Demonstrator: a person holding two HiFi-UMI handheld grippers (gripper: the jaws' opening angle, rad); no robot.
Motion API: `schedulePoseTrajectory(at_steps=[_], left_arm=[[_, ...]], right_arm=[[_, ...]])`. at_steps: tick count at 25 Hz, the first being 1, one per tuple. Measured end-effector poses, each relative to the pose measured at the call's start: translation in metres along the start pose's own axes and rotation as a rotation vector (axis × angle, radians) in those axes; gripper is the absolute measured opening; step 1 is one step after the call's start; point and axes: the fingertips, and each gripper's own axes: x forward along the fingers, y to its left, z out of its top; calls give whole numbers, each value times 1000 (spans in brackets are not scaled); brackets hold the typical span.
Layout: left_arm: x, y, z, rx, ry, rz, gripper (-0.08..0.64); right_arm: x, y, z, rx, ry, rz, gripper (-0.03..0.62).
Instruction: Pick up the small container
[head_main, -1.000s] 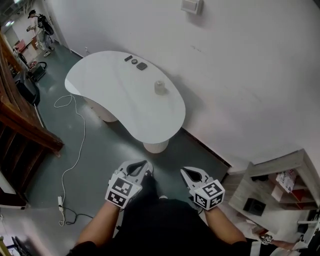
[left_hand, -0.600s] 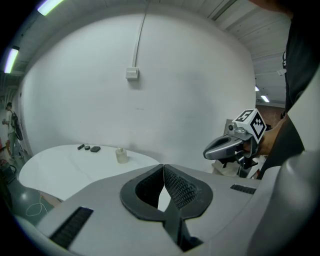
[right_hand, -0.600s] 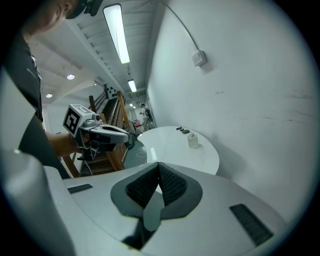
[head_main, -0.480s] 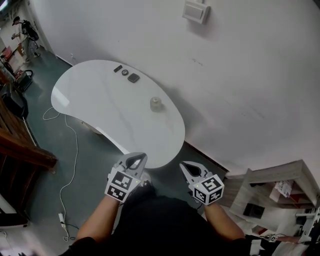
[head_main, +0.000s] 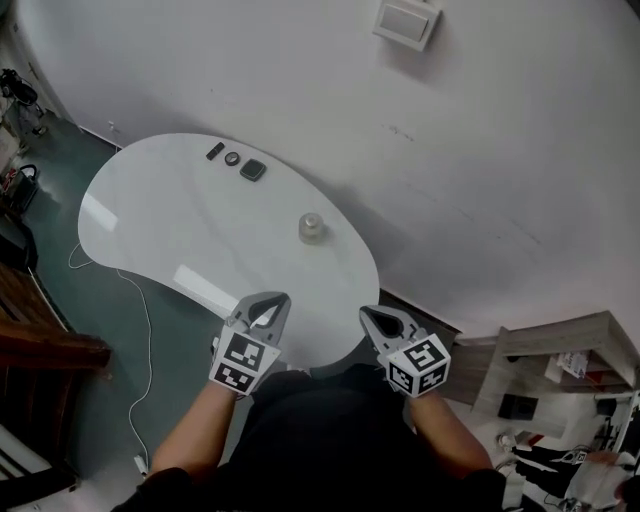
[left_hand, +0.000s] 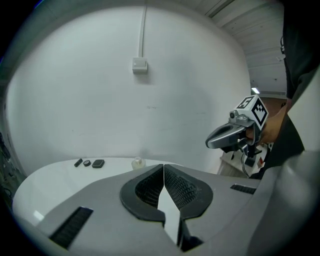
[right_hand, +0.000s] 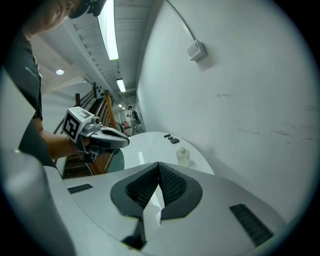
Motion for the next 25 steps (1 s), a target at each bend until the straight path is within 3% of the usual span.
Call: schedulePoseTrajectory(at_steps=[9,17,20,25], left_arm=[[30,34,-11,-20,13,-12,17],[64,43,-8,-27,22,-5,22],[80,47,-12,-12,39,0,85],[108,59,-21,-3,72,24,121]], right_arm=[[26,-16,0,31,40,-24,-6],[48,-30,8,10,39,23,-6],[57,-37,10,19,30,38,-6],[62,-48,2,35,43,57,-6]])
